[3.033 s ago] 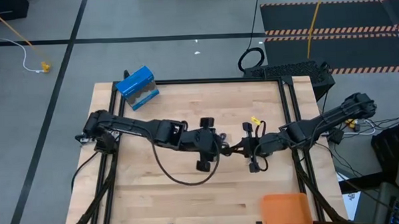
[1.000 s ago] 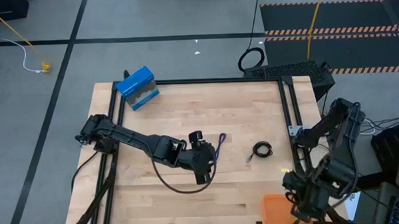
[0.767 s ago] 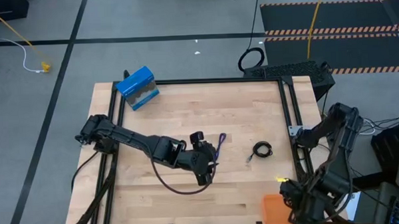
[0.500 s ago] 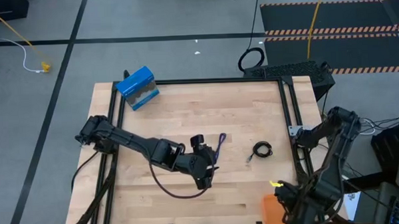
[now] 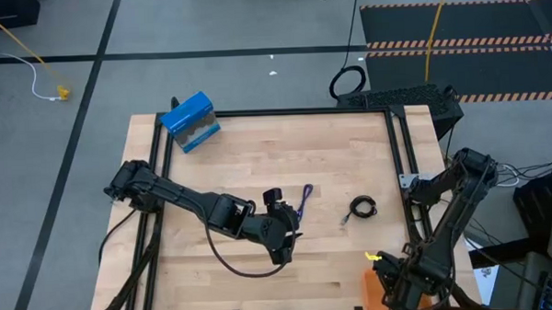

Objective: Pick and place USB-C Cables
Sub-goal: Put the bottom black charger cable into the orange bin

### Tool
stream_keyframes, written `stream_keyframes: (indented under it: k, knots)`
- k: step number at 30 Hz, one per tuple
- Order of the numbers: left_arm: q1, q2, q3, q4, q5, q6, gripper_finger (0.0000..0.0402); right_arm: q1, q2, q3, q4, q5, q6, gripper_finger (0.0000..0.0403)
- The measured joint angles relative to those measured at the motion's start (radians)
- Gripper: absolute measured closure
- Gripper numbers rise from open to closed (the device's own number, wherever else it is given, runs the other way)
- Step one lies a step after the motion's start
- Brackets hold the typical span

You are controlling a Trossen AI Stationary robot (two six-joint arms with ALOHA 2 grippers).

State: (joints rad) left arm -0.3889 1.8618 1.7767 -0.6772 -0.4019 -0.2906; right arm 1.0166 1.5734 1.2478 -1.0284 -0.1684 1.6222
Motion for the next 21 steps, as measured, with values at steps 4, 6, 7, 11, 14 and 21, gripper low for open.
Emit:
stream_keyframes:
  k: [4,6,7,11,14,21]
  knots:
    - [0.000,0.000,0.000,0.000,0.000,0.000,0.0176,-0.003,0.000,-0.061,0.080,-0.017,0.000,0.0377]
    - [0.000,0.000,0.000,0.000,0.000,0.000,0.0176,-0.003,0.000,-0.092,0.135,-0.020,-0.001,0.0377]
    - [0.000,0.000,0.000,0.000,0.000,0.000,0.0176,-0.003,0.000,-0.104,0.162,-0.020,-0.005,0.0376]
    - [0.000,0.000,0.000,0.000,0.000,0.000,0.0176,-0.003,0.000,-0.143,0.244,-0.020,-0.021,0.0365]
    - [0.000,0.000,0.000,0.001,0.000,-0.001,0.0176,-0.003,0.000,-0.148,0.263,-0.020,-0.045,0.0347]
    - [0.000,0.002,0.000,0.002,0.000,-0.007,0.0176,-0.013,-0.002,-0.148,0.262,-0.056,-0.071,0.0294]
